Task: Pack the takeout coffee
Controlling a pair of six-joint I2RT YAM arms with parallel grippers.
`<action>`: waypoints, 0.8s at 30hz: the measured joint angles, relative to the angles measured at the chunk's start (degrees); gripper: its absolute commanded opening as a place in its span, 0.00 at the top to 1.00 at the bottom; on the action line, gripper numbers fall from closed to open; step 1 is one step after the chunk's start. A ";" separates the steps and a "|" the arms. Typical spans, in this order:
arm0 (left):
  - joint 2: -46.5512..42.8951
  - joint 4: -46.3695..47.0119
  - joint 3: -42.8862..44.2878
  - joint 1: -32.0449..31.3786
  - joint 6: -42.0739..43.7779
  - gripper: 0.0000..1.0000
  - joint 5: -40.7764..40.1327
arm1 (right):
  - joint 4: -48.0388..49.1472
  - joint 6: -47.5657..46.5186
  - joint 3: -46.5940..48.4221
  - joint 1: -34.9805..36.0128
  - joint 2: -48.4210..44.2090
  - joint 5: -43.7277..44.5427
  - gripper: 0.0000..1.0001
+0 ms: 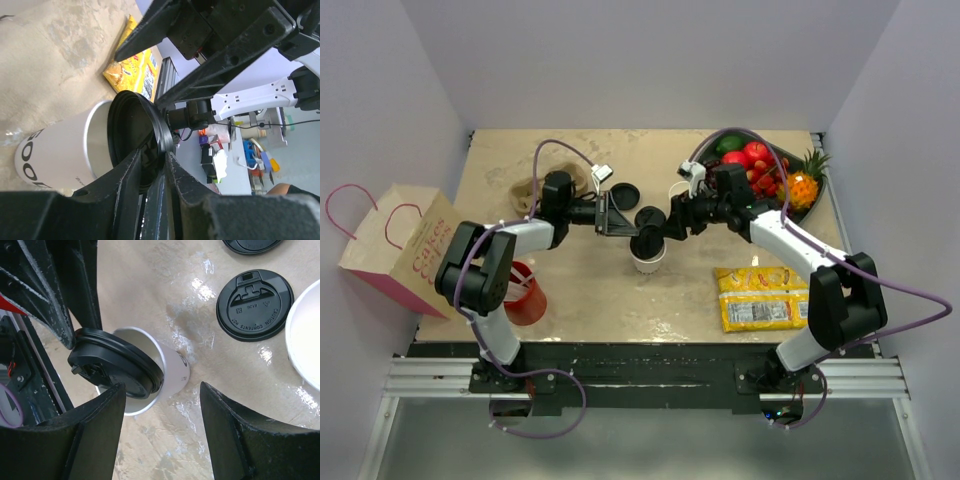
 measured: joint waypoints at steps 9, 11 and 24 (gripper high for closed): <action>0.46 -3.50 0.72 0.68 2.84 0.63 -0.85 | 0.09 0.42 0.81 0.70 1.07 -0.07 0.36; 0.52 -4.46 0.74 0.68 3.48 0.62 -1.01 | 0.04 0.44 0.92 0.74 1.44 -0.09 0.36; 0.68 -8.59 1.44 0.68 7.63 0.55 -1.97 | 0.07 0.57 0.96 0.83 1.62 -0.50 0.36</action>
